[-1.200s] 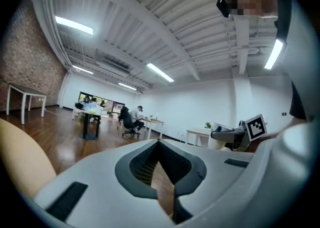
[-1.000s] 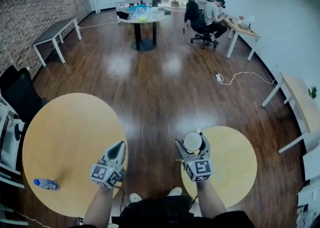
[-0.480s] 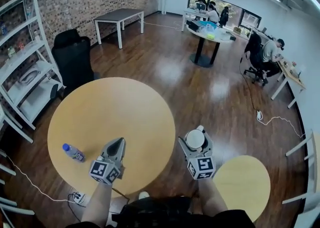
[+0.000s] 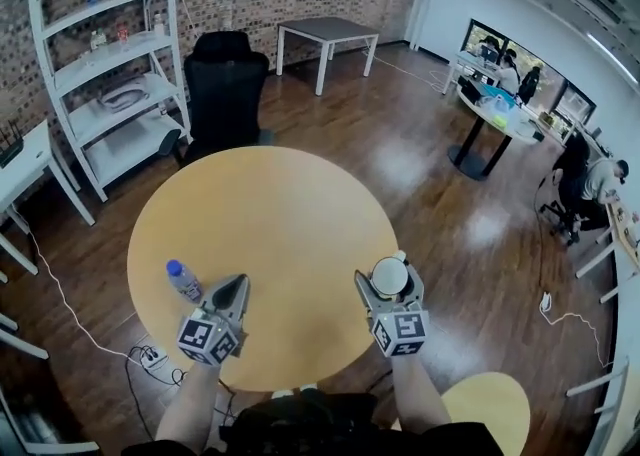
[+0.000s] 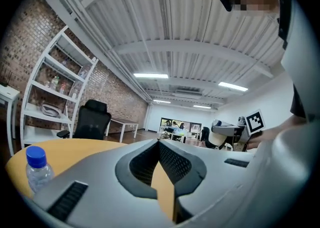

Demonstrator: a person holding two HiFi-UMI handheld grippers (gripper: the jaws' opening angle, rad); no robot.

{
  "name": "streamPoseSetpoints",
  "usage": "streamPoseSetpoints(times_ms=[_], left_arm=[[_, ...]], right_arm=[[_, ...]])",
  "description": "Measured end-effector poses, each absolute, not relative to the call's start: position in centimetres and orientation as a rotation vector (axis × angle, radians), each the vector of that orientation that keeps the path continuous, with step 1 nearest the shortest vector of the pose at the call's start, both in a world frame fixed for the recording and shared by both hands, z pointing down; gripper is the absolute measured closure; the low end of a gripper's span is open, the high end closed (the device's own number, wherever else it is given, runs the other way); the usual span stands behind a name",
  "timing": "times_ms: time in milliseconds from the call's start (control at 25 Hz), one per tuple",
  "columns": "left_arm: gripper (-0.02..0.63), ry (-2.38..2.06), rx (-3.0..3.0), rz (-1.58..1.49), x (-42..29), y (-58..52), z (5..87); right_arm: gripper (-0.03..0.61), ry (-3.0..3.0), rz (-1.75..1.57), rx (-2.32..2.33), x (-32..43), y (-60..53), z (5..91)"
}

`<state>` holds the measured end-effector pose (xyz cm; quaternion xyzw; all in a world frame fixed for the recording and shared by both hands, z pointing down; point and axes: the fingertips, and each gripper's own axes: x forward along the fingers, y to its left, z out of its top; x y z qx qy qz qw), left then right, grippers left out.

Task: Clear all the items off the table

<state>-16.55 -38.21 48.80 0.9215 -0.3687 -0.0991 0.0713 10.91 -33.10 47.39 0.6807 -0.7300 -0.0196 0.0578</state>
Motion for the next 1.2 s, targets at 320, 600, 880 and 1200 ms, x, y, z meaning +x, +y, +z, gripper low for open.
streamPoseSetpoints(times_ms=[320, 600, 880, 1200], left_arm=[[0.612, -1.283, 2.702, -0.272, -18.1, -41.6, 49.1], [0.612, -1.332, 2.635, -0.209, -16.8, -43.4, 51.5], [0.612, -1.361, 2.529, -0.099, -16.2, -44.3, 55.8], [0.612, -1.397, 2.447, 0.003, -16.4, -44.5, 59.7]], right_arm=[[0.158, -2.344, -0.014, 1.891, 8.9, -40.3, 48.6], [0.158, -2.368, 0.074, 1.793, 10.0, -43.9, 52.1], [0.158, -2.375, 0.230, 1.670, 9.4, -46.6, 57.7], [0.158, -2.399, 0.299, 1.614, 7.2, -51.2, 63.3]])
